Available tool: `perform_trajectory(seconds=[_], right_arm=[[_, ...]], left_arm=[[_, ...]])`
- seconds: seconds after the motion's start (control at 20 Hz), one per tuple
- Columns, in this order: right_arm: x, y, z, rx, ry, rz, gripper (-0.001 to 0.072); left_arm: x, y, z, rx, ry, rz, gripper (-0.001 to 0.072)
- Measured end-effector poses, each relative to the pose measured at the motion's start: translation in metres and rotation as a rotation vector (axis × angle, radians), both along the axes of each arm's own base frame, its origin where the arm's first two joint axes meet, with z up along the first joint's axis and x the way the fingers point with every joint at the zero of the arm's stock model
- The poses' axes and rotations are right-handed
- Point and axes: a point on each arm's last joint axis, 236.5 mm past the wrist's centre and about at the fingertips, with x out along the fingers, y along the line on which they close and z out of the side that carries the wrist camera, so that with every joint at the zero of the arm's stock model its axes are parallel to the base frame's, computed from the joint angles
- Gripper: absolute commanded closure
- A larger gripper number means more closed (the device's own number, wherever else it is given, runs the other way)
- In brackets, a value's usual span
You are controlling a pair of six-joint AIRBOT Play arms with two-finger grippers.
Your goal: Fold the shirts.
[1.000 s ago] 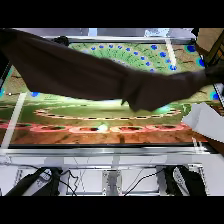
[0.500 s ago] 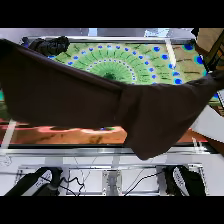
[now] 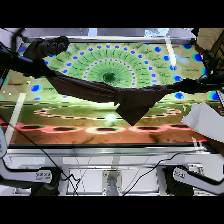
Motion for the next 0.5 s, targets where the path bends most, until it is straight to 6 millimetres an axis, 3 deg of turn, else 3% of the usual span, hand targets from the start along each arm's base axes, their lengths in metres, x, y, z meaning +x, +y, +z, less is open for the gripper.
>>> perform_trajectory(seconds=[0.05,0.2,0.35,0.5], right_arm=[[0.010,-0.003,-0.014,0.008,0.008,-0.021,0.0506],[0.037,-0.010,-0.036,0.028,-0.015,-0.087,0.0506],[0.053,-0.010,-0.040,0.052,-0.052,-0.128,0.0506],[0.055,-0.006,-0.043,0.072,-0.045,-0.128,0.0505]], left_arm=[[0.008,0.001,-0.016,-0.010,0.024,0.003,0.0685],[0.025,0.005,-0.051,-0.021,0.063,0.019,0.0688],[0.036,0.005,-0.064,-0.036,0.064,0.036,0.0687],[0.034,-0.001,-0.065,-0.070,0.081,0.021,0.0687]])
